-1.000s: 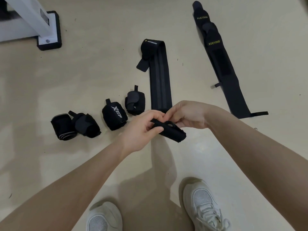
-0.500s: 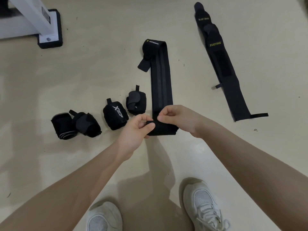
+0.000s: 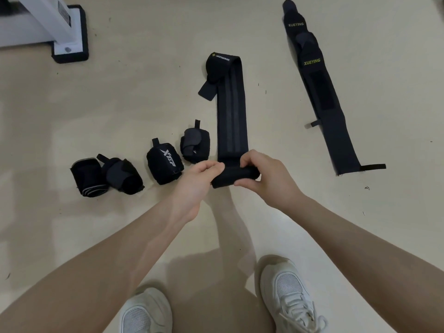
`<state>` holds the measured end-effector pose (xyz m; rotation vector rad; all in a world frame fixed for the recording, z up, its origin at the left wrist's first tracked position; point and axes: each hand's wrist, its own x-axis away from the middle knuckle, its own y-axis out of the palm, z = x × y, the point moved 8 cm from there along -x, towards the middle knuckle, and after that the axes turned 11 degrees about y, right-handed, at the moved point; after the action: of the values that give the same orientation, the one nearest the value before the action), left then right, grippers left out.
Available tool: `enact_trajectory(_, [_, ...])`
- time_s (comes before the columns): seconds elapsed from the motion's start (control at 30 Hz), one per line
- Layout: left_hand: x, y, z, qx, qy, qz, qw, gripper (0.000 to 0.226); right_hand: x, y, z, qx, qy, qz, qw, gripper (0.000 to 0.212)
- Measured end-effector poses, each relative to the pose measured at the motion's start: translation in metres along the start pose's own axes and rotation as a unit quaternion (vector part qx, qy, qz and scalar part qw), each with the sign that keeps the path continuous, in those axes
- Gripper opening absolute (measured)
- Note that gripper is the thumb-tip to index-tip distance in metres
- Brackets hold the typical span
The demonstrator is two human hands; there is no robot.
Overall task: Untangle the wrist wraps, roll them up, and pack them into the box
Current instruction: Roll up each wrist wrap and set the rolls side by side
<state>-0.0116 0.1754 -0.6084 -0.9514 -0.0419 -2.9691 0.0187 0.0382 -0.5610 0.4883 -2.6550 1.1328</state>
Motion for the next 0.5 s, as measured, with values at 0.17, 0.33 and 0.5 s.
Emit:
enact_trajectory(0.17, [-0.001,0.006,-0.004,-0.012,0.023,-0.073,0.997,0.025,-0.007,-0.008,0.017,-0.034,0.063,-0.003,0.997,0.02])
enact_trajectory(0.33, [-0.005,0.002,-0.005,-0.087,0.064,-0.096,0.989,0.031,-0.01,0.004,0.032,0.02,0.107,-0.03,0.994,0.01])
enact_trajectory(0.5, [-0.007,0.009,0.014,-0.131,0.15,-0.104,0.975,0.025,-0.01,0.012,0.045,-0.114,0.173,-0.073,0.975,0.013])
